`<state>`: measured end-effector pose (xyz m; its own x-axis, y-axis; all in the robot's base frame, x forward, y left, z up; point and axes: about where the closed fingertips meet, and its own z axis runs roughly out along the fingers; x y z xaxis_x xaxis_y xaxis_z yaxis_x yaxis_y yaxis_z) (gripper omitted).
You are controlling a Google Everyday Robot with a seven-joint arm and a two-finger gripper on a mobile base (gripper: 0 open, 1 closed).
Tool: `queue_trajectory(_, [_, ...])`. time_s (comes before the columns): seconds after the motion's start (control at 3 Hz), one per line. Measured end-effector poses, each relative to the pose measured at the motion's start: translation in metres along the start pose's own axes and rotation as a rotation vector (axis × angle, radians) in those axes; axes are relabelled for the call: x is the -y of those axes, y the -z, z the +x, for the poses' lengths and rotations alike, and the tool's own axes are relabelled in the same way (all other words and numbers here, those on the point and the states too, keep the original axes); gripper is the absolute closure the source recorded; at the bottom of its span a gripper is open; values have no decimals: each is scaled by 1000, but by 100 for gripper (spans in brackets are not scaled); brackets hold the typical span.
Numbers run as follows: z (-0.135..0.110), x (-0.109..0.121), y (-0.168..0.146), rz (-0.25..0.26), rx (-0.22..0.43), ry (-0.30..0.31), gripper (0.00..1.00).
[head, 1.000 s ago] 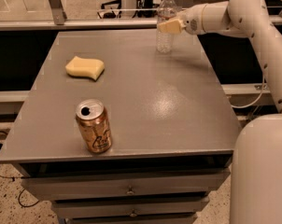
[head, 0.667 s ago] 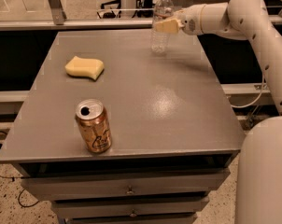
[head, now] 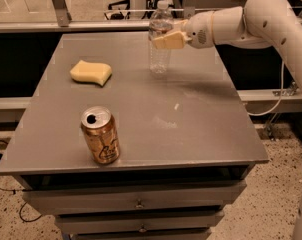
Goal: Move water bottle near orange can
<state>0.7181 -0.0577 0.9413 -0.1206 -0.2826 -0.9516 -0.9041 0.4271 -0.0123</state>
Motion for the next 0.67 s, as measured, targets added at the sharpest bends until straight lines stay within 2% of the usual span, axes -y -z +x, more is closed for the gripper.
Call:
queue_trajectory(0.33, [-1, 0, 0, 1, 1, 1, 100])
queue_trajectory(0.67, [-4, -6, -3, -28, 5, 0, 100])
